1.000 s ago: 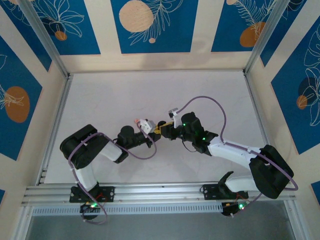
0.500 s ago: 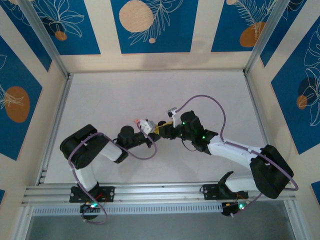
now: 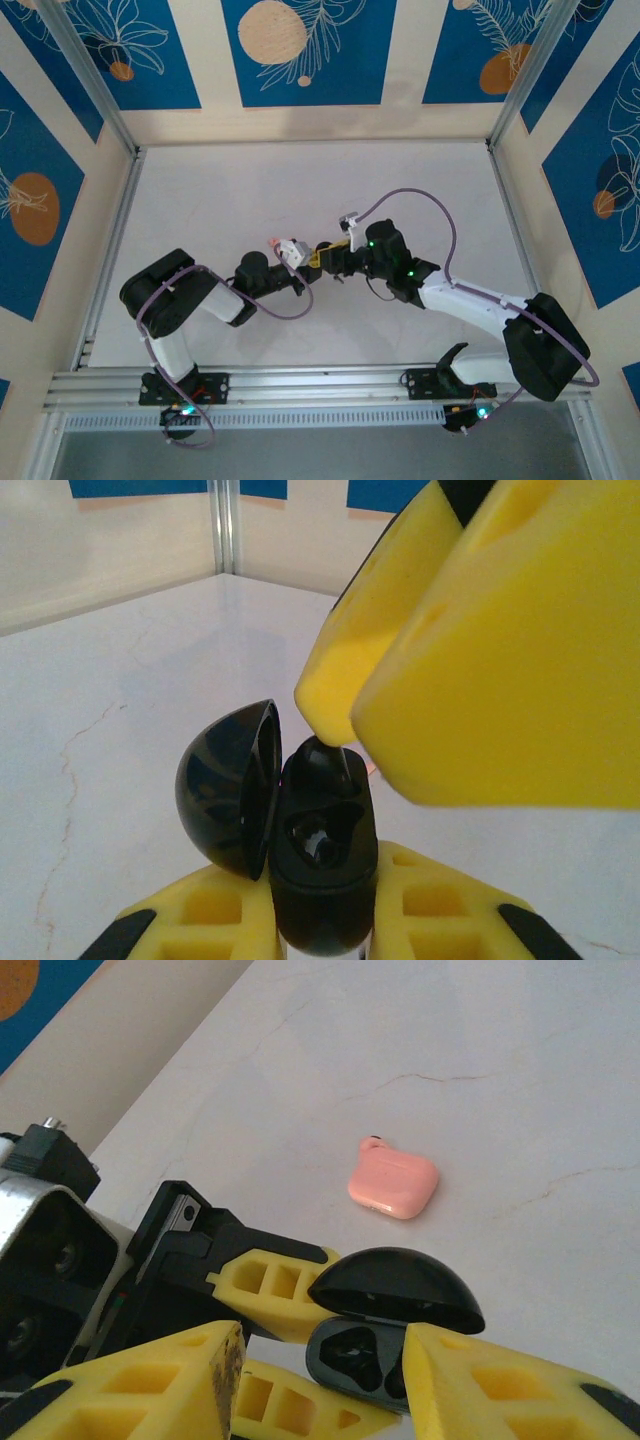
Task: Insert the wireless bluetooth earbuds into the charging case
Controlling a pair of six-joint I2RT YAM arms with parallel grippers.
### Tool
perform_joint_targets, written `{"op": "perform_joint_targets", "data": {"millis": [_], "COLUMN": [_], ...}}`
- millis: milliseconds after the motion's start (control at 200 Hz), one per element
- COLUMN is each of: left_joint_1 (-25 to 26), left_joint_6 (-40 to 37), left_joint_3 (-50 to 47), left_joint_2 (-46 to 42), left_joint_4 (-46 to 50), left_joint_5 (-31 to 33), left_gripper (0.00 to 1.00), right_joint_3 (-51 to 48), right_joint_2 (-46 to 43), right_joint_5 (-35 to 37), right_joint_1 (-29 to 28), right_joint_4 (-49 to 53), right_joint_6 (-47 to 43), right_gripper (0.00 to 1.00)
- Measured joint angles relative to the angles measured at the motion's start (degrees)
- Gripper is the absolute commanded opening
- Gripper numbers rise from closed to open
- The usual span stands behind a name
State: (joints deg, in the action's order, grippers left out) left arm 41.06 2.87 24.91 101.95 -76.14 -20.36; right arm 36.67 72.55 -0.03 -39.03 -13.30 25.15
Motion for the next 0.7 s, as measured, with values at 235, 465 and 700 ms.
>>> {"op": "perform_joint_targets", "data": {"millis": [235, 465, 700], "left_joint_1": [0.0, 0.0, -0.33], "left_joint_6": [-0.07, -0.44, 0.0], "left_joint_3": [0.0, -0.94, -6.16], "left_joint_2": [0.33, 0.52, -1.29], "left_joint_4": [-0.79, -1.64, -1.86], "left_joint_5": [0.96, 5.55, 13.07], "left_gripper": [0.19, 0.19, 0.19], "right_joint_3": [0.35, 2.51, 9.51], "right_joint_2": [0.0, 0.0, 2.47], "right_joint_5": [1.07, 0.61, -0.87], "right_joint_1": [1.77, 5.62, 5.2], "right_joint_4": [2.69, 13.0, 25.59], "right_joint_6": [1.88, 3.72, 2.95], "right_gripper": [0.48, 0.48, 0.47]}}
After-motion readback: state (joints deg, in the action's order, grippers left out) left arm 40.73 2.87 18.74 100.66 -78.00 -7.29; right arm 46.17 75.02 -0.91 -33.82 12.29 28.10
